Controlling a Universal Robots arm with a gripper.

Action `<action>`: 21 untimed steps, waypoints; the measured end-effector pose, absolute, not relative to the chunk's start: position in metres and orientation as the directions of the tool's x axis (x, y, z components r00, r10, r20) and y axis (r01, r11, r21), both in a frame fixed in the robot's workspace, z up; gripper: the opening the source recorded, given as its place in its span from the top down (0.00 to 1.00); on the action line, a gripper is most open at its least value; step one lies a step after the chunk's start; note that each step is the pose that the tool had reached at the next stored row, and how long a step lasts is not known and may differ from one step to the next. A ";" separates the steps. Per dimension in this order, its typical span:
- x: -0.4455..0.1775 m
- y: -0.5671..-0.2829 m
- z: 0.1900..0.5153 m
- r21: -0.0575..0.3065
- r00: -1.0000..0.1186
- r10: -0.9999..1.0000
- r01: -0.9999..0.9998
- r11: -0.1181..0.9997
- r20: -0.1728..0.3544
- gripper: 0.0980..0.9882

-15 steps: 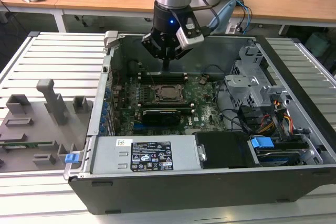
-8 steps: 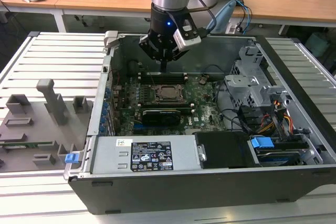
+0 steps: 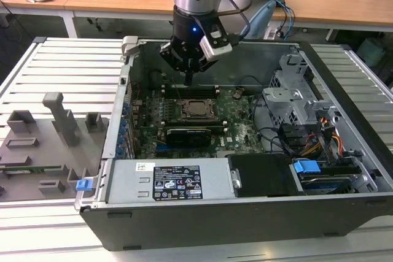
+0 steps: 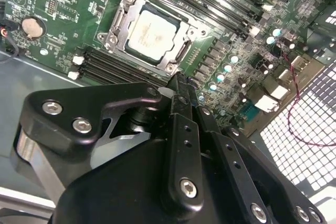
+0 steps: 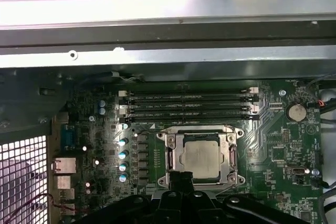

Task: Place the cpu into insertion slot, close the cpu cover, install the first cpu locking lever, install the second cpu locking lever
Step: 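Install the first cpu locking lever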

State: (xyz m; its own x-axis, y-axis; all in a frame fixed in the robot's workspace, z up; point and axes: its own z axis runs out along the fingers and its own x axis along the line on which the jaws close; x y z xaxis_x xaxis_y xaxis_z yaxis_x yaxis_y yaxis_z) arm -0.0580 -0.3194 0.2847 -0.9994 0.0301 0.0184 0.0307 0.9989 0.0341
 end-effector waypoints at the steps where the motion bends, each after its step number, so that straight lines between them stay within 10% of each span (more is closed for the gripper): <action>1: -0.059 -0.319 0.284 0.034 -0.999 0.028 0.028 0.999 0.018 0.99; 21: -0.103 -0.306 0.262 0.037 -1.000 -0.023 -0.023 0.999 0.009 0.99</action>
